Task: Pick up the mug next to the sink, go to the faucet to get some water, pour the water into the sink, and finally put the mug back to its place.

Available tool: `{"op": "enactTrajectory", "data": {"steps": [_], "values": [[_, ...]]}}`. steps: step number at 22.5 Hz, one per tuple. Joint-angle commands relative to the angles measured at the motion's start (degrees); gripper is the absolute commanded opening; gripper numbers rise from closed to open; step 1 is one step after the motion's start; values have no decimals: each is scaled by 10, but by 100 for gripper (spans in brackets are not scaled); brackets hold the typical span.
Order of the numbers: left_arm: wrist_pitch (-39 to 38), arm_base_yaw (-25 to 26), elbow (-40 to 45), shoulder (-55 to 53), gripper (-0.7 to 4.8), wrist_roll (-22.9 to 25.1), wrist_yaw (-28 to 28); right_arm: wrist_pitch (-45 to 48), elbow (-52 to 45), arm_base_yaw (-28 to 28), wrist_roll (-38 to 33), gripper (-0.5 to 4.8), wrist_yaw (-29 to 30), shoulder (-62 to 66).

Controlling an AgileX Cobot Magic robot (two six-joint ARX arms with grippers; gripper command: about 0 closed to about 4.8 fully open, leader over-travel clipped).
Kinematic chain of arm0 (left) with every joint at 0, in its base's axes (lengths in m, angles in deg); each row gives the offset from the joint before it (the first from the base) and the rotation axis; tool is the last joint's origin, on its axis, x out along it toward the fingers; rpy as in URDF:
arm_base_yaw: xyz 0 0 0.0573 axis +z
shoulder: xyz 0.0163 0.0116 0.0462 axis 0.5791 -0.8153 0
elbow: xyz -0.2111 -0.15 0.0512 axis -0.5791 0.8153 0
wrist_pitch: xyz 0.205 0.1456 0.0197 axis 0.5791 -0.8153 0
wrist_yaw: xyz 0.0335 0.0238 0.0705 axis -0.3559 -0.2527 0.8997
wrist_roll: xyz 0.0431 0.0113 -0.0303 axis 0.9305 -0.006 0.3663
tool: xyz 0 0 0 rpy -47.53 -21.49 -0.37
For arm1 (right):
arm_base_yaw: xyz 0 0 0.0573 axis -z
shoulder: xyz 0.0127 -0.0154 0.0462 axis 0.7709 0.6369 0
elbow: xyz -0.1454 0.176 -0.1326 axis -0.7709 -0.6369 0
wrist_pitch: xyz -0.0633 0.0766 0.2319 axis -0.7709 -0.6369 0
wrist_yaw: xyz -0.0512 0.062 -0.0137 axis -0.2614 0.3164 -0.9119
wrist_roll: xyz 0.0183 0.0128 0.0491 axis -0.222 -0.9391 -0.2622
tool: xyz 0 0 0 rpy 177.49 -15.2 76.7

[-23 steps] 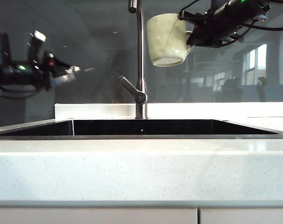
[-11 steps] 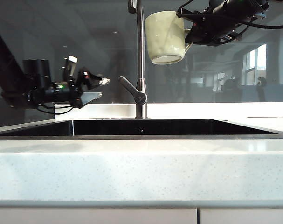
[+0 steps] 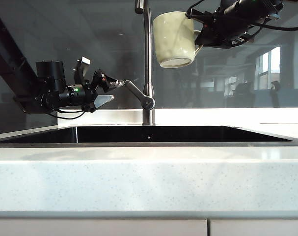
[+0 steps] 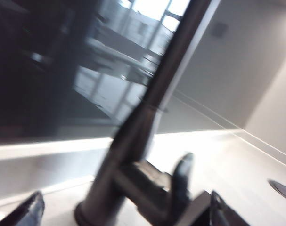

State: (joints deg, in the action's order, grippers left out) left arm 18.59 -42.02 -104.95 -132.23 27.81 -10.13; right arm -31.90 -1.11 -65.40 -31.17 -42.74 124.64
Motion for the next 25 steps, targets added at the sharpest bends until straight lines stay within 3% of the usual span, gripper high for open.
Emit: {"op": "enactTrajectory", "data": {"steps": [1, 10, 16, 25], "values": [[9, 0, -15, 4, 479, 2, -13, 38, 9, 0, -7, -4, 1, -9], [-3, -1, -70, 4, 479, 17, -118, 16, 40, -16, 13, -4, 0, 5], [-17, -7, -75, 4, 479, 27, -136, 9, 65, -42, 38, -4, -4, 25], [-60, -35, -75, 4, 479, 88, -134, 7, 110, -48, 38, -4, -17, 42]]}}
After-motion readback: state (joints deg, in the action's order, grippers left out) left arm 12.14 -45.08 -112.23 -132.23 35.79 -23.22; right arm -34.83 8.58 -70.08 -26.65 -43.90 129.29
